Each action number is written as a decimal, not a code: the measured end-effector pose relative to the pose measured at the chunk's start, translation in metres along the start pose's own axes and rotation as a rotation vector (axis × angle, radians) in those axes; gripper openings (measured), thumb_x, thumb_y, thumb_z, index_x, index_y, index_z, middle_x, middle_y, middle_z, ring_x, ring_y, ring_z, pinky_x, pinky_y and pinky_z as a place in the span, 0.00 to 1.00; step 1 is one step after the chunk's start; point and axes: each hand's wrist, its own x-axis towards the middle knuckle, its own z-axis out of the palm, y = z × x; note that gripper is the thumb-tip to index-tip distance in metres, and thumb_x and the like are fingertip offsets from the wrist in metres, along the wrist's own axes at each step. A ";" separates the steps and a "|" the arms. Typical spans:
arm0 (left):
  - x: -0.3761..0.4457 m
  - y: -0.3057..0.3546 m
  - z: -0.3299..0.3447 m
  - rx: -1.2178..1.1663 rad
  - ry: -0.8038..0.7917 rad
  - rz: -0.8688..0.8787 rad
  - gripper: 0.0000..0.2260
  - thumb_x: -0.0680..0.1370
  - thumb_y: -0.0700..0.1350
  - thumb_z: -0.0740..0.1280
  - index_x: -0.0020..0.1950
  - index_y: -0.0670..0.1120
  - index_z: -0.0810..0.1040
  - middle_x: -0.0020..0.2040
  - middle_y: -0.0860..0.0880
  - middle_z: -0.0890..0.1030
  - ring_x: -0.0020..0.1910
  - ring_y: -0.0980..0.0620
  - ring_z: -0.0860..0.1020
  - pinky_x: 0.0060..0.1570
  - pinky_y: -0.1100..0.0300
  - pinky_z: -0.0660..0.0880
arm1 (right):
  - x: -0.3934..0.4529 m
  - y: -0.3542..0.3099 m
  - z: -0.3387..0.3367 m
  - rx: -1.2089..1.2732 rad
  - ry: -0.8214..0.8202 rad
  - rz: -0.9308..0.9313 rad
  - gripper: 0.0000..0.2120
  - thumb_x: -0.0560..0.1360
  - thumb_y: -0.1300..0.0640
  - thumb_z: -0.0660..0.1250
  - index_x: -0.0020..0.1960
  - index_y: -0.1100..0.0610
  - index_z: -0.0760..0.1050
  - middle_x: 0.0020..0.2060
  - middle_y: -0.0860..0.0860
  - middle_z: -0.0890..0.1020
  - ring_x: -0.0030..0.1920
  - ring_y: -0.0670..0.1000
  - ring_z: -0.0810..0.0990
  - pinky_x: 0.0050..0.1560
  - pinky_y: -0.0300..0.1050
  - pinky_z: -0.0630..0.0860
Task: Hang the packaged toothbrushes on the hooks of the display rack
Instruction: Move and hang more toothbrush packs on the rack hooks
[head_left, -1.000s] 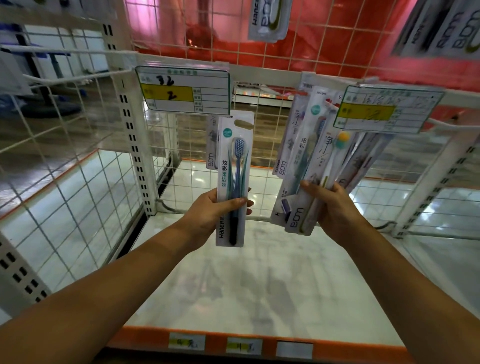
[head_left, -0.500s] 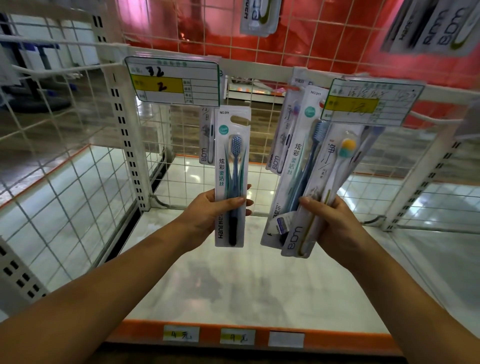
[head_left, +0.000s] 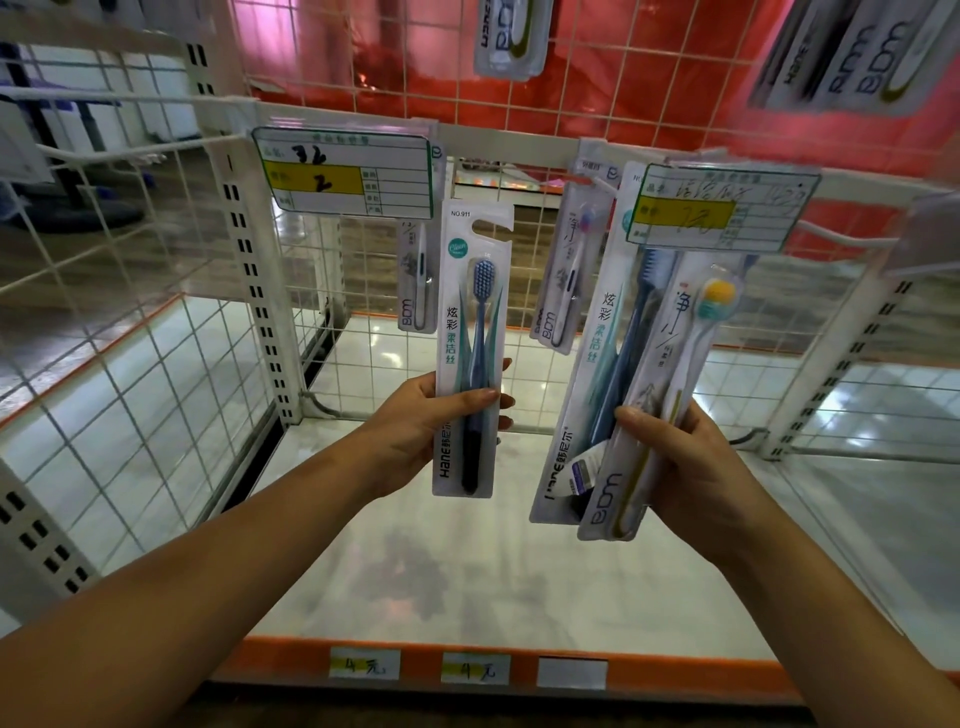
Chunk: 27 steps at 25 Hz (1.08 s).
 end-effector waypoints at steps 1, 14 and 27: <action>0.000 0.001 0.001 0.000 -0.006 0.003 0.14 0.75 0.42 0.66 0.60 0.49 0.75 0.42 0.52 0.84 0.41 0.54 0.83 0.42 0.60 0.80 | -0.003 0.000 0.001 -0.017 -0.002 -0.001 0.35 0.42 0.44 0.83 0.47 0.51 0.80 0.42 0.50 0.85 0.44 0.50 0.84 0.39 0.43 0.81; -0.022 -0.014 0.004 -0.061 -0.013 -0.041 0.17 0.64 0.48 0.70 0.52 0.46 0.79 0.39 0.51 0.84 0.47 0.50 0.81 0.53 0.53 0.76 | 0.007 0.042 0.017 -0.091 0.046 0.135 0.10 0.72 0.63 0.66 0.53 0.57 0.76 0.45 0.54 0.84 0.47 0.53 0.84 0.46 0.47 0.81; -0.006 -0.022 0.009 -0.114 -0.059 -0.150 0.21 0.68 0.50 0.70 0.59 0.47 0.77 0.54 0.43 0.83 0.54 0.45 0.81 0.54 0.52 0.78 | 0.036 0.057 0.039 -0.144 0.042 0.060 0.20 0.72 0.62 0.69 0.62 0.52 0.73 0.53 0.51 0.83 0.54 0.54 0.82 0.56 0.54 0.78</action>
